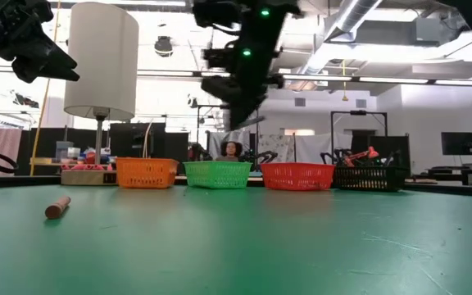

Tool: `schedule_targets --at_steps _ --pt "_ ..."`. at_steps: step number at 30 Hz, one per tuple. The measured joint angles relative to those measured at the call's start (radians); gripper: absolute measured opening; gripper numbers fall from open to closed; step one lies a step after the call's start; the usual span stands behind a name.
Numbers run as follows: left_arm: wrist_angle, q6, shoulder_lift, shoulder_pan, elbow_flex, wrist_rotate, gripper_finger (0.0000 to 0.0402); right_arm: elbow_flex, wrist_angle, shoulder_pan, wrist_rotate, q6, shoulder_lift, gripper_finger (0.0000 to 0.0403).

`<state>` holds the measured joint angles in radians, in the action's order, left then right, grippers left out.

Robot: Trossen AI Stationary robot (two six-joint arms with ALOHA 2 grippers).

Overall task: Sort crayons
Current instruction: Put the black crayon into the red bin

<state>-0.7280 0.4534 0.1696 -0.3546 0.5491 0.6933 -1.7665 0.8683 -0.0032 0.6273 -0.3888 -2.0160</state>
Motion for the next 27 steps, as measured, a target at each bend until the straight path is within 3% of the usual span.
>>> schedule_targets --at_steps 7,14,19,27 --pt "0.0 0.0 0.0 0.0 0.0 0.0 0.0192 0.289 -0.146 -0.092 -0.005 0.002 0.233 0.0001" --pt "0.0 0.0 0.0 0.0 0.0 0.0 0.0192 0.559 -0.405 -0.222 -0.123 0.005 0.389 0.0001" --pt "0.0 0.0 0.0 0.0 0.0 0.0 0.0192 0.637 -0.523 -0.308 -0.155 0.026 0.377 0.0001" --pt "0.0 0.0 0.0 0.0 0.0 0.0 0.0192 0.648 -0.535 -0.442 -0.175 0.102 0.36 0.0001"
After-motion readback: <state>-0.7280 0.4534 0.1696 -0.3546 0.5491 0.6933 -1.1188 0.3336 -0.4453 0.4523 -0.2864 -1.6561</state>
